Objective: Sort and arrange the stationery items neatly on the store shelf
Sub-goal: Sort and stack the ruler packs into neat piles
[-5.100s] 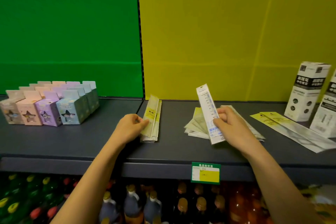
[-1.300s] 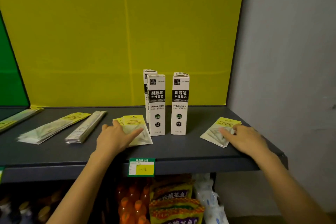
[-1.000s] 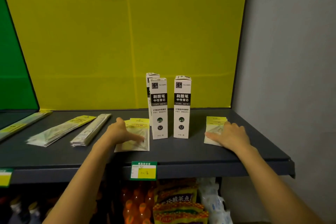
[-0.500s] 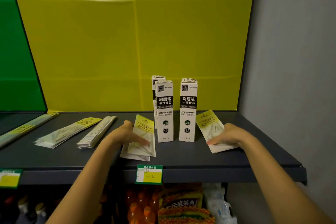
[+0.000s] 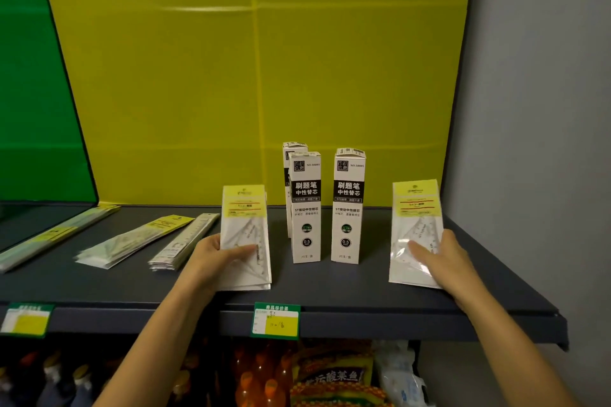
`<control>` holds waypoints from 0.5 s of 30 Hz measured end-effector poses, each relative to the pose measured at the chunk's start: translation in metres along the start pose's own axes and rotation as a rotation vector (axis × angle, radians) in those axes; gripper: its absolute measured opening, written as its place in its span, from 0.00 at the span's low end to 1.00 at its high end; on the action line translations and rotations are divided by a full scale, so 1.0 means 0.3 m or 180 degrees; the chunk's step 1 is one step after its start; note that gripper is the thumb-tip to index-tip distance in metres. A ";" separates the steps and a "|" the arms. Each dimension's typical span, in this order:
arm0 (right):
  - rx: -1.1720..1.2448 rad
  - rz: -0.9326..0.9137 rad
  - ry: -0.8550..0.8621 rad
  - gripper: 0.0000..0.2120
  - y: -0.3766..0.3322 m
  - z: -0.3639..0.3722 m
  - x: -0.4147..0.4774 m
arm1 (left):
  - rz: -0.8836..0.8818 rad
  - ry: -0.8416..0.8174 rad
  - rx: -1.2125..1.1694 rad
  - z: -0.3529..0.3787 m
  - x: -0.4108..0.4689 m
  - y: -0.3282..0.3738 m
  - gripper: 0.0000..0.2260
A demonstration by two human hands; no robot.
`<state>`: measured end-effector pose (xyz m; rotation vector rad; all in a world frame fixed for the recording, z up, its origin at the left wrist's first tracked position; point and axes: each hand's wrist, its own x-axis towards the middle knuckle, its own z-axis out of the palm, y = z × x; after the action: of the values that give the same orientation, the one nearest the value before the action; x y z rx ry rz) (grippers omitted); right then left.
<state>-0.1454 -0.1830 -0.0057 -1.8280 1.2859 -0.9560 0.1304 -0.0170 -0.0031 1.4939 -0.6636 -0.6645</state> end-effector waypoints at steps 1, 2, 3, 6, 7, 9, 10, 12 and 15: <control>0.0220 -0.0029 0.0086 0.20 -0.006 -0.008 -0.014 | 0.0014 0.0015 -0.0127 -0.008 -0.015 0.009 0.08; 0.0408 -0.0066 0.0174 0.20 -0.009 -0.015 -0.024 | 0.0043 0.0047 -0.0267 -0.019 -0.032 0.019 0.07; 0.0618 -0.0106 0.0230 0.19 -0.015 -0.022 -0.039 | 0.0086 0.0092 -0.0390 -0.037 -0.046 0.027 0.07; 0.1175 -0.0304 0.0248 0.15 -0.058 -0.024 -0.094 | 0.0210 0.0249 -0.0569 -0.114 -0.091 0.051 0.06; 0.1304 -0.0336 0.0187 0.13 -0.078 -0.017 -0.116 | 0.0241 0.0294 -0.0575 -0.146 -0.107 0.058 0.05; 0.1406 -0.0448 0.0047 0.13 -0.125 0.010 -0.163 | 0.0258 0.0422 -0.0568 -0.218 -0.135 0.066 0.05; 0.1402 -0.0514 -0.0026 0.15 -0.157 0.027 -0.195 | 0.0255 0.0508 -0.0595 -0.255 -0.151 0.068 0.05; 0.1363 -0.0625 -0.0098 0.27 -0.208 0.069 -0.250 | 0.0251 0.0701 -0.0658 -0.334 -0.178 0.067 0.04; 0.1392 -0.0757 0.0047 0.20 -0.253 0.137 -0.310 | 0.0278 0.0900 -0.0639 -0.467 -0.212 0.058 0.07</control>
<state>-0.0983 -0.0687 0.0231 -1.6463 0.7949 -1.2670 0.1931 0.1228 0.0183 1.3319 -0.4290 -0.4285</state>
